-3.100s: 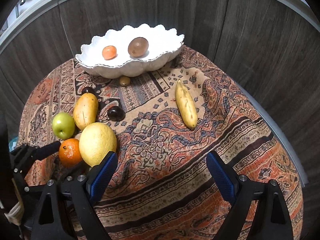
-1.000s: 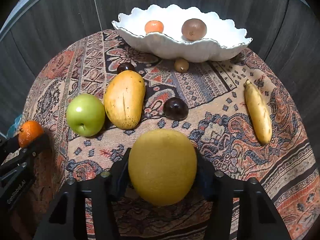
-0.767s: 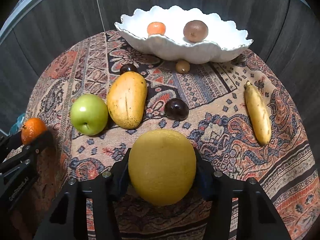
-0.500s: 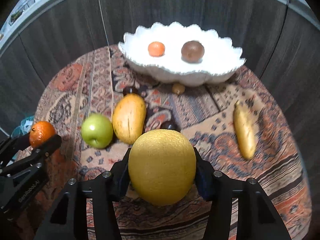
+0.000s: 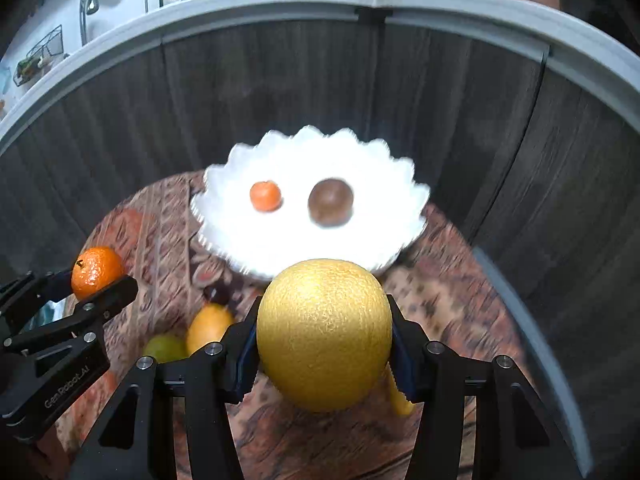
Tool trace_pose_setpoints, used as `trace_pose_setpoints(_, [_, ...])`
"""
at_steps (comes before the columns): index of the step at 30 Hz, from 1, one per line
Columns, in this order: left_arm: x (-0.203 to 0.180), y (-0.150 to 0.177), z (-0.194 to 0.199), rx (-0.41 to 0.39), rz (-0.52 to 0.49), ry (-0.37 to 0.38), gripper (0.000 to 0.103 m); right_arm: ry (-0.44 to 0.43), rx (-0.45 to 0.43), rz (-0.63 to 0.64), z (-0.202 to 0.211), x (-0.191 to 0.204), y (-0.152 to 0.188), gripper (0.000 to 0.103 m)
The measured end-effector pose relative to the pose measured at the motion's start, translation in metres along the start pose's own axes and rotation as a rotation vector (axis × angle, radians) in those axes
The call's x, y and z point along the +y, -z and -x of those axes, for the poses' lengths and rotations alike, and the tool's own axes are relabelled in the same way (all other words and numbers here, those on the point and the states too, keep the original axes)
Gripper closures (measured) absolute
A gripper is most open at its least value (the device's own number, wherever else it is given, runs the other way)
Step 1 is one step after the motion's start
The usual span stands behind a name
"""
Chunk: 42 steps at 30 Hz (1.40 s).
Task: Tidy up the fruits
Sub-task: 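Carry the orange and yellow pomelo over the white bowl with both tools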
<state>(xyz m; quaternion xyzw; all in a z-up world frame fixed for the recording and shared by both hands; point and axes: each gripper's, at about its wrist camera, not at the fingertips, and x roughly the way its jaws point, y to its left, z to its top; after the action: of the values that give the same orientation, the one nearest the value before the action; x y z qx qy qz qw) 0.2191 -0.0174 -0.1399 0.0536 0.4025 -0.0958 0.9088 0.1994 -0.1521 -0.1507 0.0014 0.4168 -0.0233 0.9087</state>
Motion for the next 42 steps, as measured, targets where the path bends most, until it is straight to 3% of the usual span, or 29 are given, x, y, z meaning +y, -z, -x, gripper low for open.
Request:
trace_pose_setpoints(9, [-0.009, -0.046, -0.021, -0.039, -0.009, -0.001, 0.057, 0.02, -0.041, 0.023, -0.014, -0.015, -0.044, 0.048])
trace_pose_setpoints(15, [-0.013, -0.063, -0.043, -0.045, -0.03, -0.011, 0.057, 0.017, -0.018, 0.016, -0.038, -0.02, -0.061, 0.048])
trace_pose_setpoints(23, [-0.017, -0.076, -0.074, -0.018, -0.025, 0.003, 0.057, 0.012, 0.046, -0.014, -0.074, -0.03, -0.067, 0.048])
trace_pose_setpoints(42, [-0.029, -0.077, -0.119, 0.061, -0.043, 0.031, 0.057, -0.007, 0.123, -0.042, -0.116, -0.047, -0.062, 0.048])
